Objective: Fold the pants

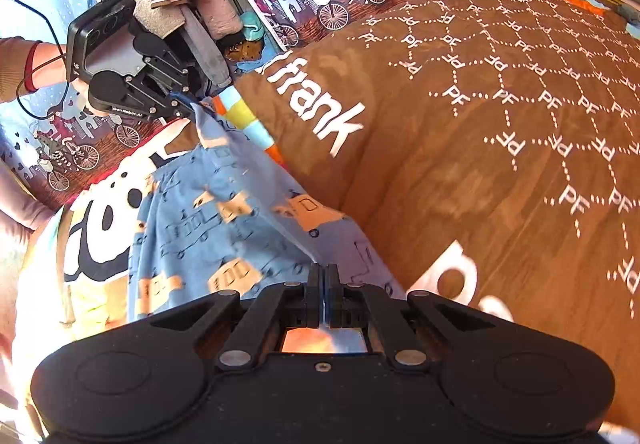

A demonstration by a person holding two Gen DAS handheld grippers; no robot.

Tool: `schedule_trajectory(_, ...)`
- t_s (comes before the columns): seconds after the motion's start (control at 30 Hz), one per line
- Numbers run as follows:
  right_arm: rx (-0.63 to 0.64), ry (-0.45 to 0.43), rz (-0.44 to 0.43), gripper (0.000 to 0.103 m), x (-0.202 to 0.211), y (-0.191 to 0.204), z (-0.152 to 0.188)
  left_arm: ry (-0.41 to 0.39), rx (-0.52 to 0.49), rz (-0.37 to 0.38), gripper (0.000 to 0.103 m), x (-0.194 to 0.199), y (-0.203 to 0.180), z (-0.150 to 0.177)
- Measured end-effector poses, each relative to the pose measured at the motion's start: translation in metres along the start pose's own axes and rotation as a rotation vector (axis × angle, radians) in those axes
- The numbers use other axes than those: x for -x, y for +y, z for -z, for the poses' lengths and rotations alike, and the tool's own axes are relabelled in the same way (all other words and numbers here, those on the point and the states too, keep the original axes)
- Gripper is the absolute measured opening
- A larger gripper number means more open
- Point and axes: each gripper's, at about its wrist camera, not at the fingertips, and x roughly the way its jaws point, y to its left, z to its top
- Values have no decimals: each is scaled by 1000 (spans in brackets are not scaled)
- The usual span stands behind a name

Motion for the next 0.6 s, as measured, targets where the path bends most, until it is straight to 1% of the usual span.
schedule_trajectory(0.13, 0, 1, -5, 0, 5, 12, 11, 15, -8, -2, 0, 4, -11, 9)
schedule_trajectory(0.23, -4, 8, -13, 0, 3, 20, 16, 27, -41, -22, 0, 4, -20, 12)
schedule_trajectory(0.33, 7, 27, -18, 0, -5, 35, 26, 63, -136, -51, 0, -2, -37, 21)
schedule_trajectory(0.43, -9, 46, -34, 0, -17, 51, 44, 110, -193, -41, 0, -12, -51, 34)
schedule_trajectory(0.53, -15, 66, -43, 0, -34, 69, 67, 130, -188, -49, 1, -20, -59, 46)
schedule_trajectory(0.6, -18, 71, -17, 0, -47, 76, 80, 132, -172, -81, 1, -27, -62, 53)
